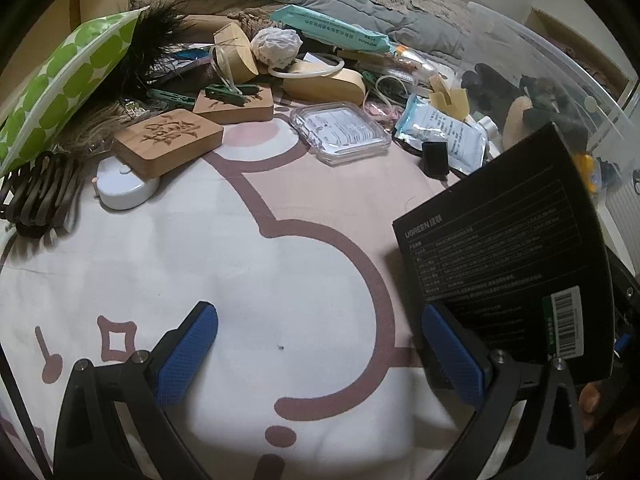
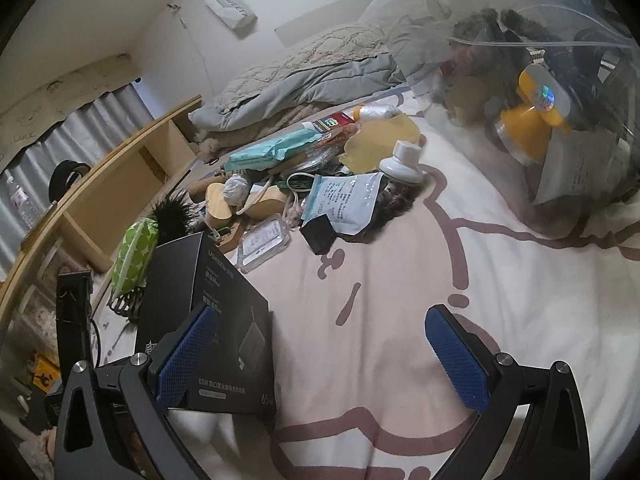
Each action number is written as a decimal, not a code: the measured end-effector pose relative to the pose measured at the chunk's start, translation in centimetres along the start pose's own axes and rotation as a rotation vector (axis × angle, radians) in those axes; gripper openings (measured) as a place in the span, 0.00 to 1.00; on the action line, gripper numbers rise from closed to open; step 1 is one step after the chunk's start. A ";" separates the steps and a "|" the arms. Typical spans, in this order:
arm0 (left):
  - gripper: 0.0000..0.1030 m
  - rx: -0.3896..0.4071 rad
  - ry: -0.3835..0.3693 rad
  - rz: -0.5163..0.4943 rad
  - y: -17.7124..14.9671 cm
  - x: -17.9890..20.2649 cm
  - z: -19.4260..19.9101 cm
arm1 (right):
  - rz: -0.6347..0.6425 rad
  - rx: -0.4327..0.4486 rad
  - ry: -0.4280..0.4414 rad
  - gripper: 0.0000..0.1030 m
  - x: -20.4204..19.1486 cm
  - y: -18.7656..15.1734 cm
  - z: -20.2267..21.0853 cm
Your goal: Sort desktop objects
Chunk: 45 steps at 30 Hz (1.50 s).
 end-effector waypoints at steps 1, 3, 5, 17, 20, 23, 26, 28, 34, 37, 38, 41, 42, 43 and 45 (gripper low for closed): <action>1.00 -0.008 -0.002 -0.005 -0.1 0.0 0.2 | -0.002 -0.003 0.005 1.00 -0.1 -0.1 0.0; 1.00 -0.008 -0.006 -0.005 -0.1 0.1 0.7 | 0.002 -0.010 0.002 1.00 -0.1 -0.2 -0.1; 1.00 0.010 -0.007 -0.024 0.0 0.2 1.5 | 0.006 -0.017 -0.005 1.00 -0.1 -0.4 -0.2; 1.00 0.132 0.020 -0.070 2.2 -0.8 5.3 | -0.001 -0.065 -0.005 1.00 0.1 -1.5 -0.9; 1.00 0.179 -0.023 -0.046 3.0 -0.8 6.4 | -0.009 -0.091 -0.007 1.00 0.2 -2.0 -1.4; 1.00 0.238 -0.055 -0.045 3.6 -0.4 7.7 | 0.015 -0.111 -0.026 1.00 0.1 -2.5 -1.7; 1.00 0.279 -0.087 -0.062 4.0 0.5 8.5 | 0.031 -0.123 -0.037 1.00 0.0 -2.8 -1.8; 1.00 0.293 -0.114 -0.073 4.1 1.3 8.8 | 0.033 -0.127 -0.048 1.00 0.1 -3.0 -1.8; 1.00 0.275 -0.126 -0.128 3.6 3.2 8.1 | 0.042 -0.120 -0.105 1.00 0.8 -3.2 -1.4; 1.00 0.266 -0.139 -0.135 3.3 3.6 7.7 | 0.053 -0.121 -0.129 1.00 1.0 -3.7 -0.9; 1.00 0.260 -0.143 -0.133 3.2 3.6 7.6 | 0.059 -0.122 -0.133 1.00 0.9 -3.9 -0.8; 1.00 0.247 -0.155 -0.117 3.1 3.5 7.4 | 0.102 -0.139 -0.147 1.00 0.4 -5.0 -0.5; 1.00 0.244 -0.159 -0.111 3.0 3.4 7.4 | 0.122 -0.144 -0.152 1.00 0.1 -5.3 -0.5; 1.00 0.240 -0.163 -0.104 3.0 3.3 7.3 | 0.146 -0.149 -0.155 1.00 -0.3 -5.7 -0.4; 1.00 0.240 -0.164 -0.101 3.0 3.3 7.3 | 0.200 -0.154 -0.156 1.00 -1.3 -6.5 -0.3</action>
Point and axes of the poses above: each gripper's, at about its wrist camera, not at the fingertips, and z roughly against the way its jaws point, x to its right, y to its top, the point moved 9 cm from there along -z, roughly the way its jaws point, and after that the axes turned 3 degrees about x, right-handed, at the moved point
